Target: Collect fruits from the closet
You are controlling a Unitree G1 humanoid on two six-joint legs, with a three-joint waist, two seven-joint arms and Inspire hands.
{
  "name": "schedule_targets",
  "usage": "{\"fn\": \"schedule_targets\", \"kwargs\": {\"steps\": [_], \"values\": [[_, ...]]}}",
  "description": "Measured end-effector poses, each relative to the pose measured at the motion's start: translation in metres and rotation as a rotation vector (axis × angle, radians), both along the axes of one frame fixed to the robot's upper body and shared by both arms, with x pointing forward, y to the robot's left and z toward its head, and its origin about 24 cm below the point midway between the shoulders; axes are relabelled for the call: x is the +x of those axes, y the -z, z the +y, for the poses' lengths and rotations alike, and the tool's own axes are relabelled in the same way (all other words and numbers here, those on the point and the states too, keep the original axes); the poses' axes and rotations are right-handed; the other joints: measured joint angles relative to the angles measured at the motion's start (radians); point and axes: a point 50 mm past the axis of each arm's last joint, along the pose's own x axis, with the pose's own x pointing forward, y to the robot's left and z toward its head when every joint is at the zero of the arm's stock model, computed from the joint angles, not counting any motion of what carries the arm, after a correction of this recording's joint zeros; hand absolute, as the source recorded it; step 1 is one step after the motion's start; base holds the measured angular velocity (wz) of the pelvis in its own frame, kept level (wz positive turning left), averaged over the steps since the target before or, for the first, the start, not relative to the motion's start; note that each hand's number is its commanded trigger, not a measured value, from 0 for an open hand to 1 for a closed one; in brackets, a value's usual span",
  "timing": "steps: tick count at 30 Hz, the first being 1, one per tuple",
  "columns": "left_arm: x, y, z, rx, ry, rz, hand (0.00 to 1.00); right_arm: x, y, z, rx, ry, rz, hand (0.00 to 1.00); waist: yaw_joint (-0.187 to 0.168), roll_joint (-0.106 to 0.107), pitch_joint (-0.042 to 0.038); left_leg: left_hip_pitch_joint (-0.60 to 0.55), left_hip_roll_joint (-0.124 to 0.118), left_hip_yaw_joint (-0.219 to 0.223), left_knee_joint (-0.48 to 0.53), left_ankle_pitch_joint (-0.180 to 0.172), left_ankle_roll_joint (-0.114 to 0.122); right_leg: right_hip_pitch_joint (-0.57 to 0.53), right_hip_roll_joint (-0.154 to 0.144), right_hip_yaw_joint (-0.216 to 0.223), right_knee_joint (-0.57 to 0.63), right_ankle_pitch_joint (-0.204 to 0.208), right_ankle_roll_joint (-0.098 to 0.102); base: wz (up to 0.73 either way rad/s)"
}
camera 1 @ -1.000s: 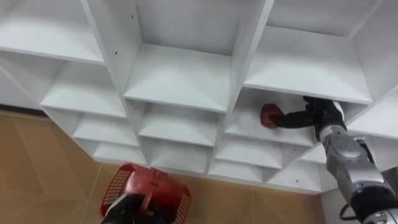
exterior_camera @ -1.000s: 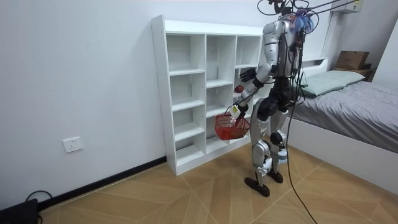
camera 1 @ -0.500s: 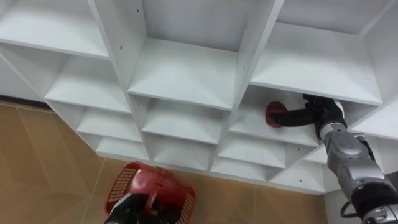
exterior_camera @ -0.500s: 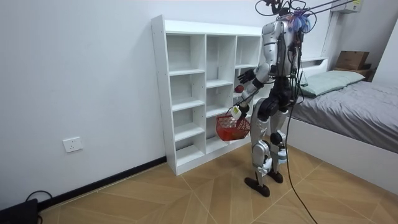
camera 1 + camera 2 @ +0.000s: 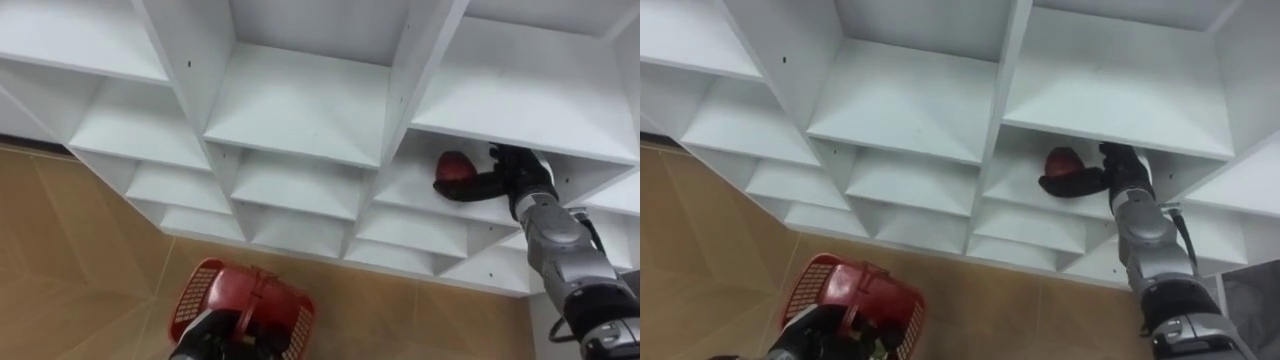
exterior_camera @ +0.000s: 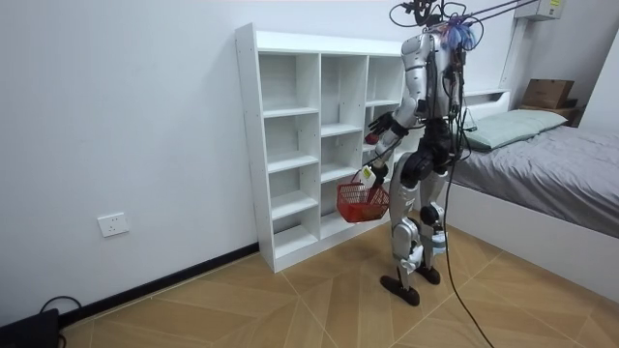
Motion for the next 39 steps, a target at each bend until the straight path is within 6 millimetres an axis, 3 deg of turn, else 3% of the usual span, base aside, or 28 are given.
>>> {"fn": "schedule_targets", "kwargs": {"steps": [16, 23, 39], "values": [[0.004, 0.005, -0.003, 0.007, 0.013, 0.034, 1.0, -0.003, 0.007, -0.001, -0.039, -0.015, 0.039, 0.0, 0.022, 0.016, -0.0023, -0.018, 0.001, 0.003, 0.017, 0.001, 0.0, -0.012, -0.003, -0.011, 0.011, 0.001, -0.001, 0.01], [0.002, 0.007, -0.004, 0.007, 0.014, 0.047, 1.0, -0.005, 0.01, -0.001, -0.047, -0.019, 0.057, 0.0, 0.024, 0.031, -0.0112, -0.018, 0.0, -0.002, 0.021, 0.003, 0.002, -0.013, -0.006, -0.016, 0.022, 0.001, -0.001, 0.03], [0.005, 0.008, -0.011, -0.002, 0.035, 0.053, 1.0, 0.009, -0.004, 0.005, 0.006, -0.013, 0.003, 0.0, 0.024, 0.026, -0.0083, -0.014, -0.007, -0.002, 0.019, 0.016, 0.006, -0.013, -0.014, -0.014, 0.03, 0.001, -0.001, 0.0]]}}
